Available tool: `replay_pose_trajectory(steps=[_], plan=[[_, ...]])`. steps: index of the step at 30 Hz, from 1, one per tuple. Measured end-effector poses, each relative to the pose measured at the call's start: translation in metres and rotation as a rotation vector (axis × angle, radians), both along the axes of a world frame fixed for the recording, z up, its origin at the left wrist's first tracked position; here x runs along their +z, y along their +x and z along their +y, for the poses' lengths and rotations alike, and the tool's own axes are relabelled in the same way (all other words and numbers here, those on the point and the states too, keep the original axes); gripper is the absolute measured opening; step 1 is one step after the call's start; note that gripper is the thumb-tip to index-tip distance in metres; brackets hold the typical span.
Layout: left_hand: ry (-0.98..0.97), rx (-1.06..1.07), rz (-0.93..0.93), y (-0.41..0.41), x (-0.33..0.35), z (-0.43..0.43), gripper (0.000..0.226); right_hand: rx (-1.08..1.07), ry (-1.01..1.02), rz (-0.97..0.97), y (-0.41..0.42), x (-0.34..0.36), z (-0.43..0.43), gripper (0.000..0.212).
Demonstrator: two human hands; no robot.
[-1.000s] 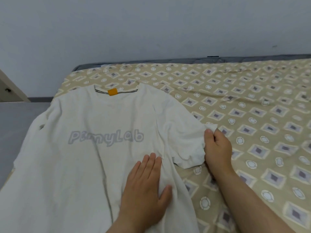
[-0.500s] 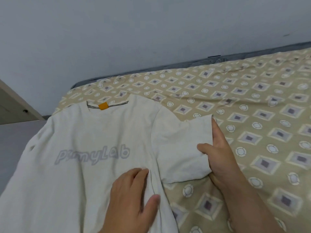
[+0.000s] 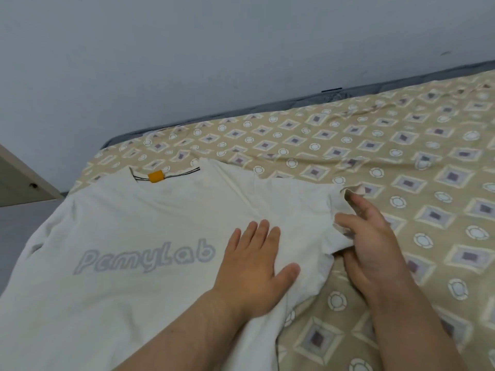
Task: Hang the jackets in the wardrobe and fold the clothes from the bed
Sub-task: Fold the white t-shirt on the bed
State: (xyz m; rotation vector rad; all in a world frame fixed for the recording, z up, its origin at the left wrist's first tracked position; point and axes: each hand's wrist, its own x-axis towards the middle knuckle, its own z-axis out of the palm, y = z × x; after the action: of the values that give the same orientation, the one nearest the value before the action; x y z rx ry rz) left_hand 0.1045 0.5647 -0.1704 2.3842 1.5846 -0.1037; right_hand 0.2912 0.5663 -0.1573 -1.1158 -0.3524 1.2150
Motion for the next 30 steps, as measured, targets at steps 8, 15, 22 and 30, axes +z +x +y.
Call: replay_pose_trajectory(steps=[8,15,22,30], plan=[[0.003,0.033,-0.154,0.019,0.020,0.021,0.084,0.118,0.169,0.089,0.011,0.006,-0.005,0.062],[-0.168,-0.108,-0.141,0.038,0.015,0.022,0.072,0.135,0.091,0.002,0.011,0.001,-0.004,0.063],[-0.708,0.375,-1.308,0.051,0.042,0.027,0.048,0.402,0.230,0.387,-0.011,0.001,-0.007,0.056],[-0.473,0.738,-1.241,0.031,0.047,0.040,0.030,0.208,0.171,0.008,-0.018,-0.002,-0.001,0.066]])
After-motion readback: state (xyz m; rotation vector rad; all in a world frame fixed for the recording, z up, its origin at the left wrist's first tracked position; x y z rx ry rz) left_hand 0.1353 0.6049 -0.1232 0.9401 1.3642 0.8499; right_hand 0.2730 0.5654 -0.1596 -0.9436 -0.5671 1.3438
